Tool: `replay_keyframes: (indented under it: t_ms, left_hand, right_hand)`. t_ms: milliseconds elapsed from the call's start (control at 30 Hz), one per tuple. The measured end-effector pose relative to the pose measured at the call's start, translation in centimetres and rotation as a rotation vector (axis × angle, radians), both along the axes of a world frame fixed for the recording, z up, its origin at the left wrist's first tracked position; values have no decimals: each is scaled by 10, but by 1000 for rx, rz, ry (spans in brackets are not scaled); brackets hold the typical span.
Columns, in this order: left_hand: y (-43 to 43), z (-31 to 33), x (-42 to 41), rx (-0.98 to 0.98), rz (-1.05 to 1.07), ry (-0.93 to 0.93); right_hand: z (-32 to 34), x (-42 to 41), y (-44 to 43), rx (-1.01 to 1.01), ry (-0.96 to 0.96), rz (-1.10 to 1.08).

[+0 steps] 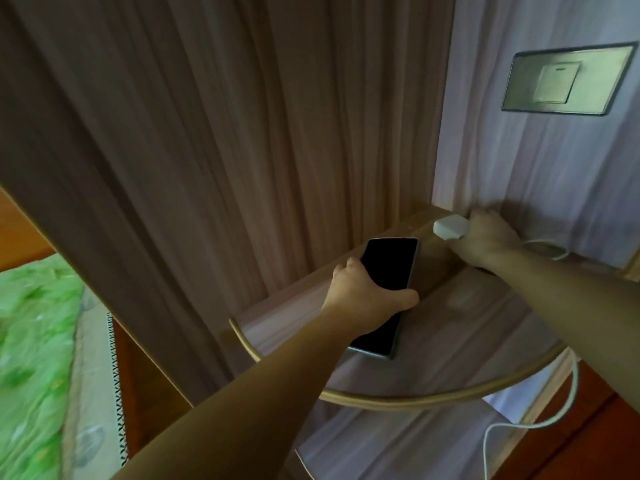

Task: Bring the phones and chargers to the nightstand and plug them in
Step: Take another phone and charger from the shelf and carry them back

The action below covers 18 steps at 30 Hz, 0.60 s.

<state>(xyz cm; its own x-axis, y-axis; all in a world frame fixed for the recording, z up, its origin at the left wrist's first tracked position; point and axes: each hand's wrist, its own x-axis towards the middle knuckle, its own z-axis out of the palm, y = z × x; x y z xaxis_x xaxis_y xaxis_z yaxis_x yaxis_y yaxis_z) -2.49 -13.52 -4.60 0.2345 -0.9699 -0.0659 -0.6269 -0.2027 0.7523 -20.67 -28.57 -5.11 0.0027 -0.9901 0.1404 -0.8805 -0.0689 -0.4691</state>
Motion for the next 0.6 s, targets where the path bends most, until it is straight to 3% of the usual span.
replay_keyframes:
  t_ms: [167,333,467,600]
  left_hand:
    - [27,8,10,13,71,280]
    - [73,30,25,-11,100,518]
    - [132,44,38,21,25,825]
    - [203,48,44,55,-82,1040]
  right_hand:
    - [29,11,28,68,-130,-26]
    - [85,15,84,83,-404,39]
    - [133,23,157,145,-752,84]
    - [171,39,246,134,-922,123]
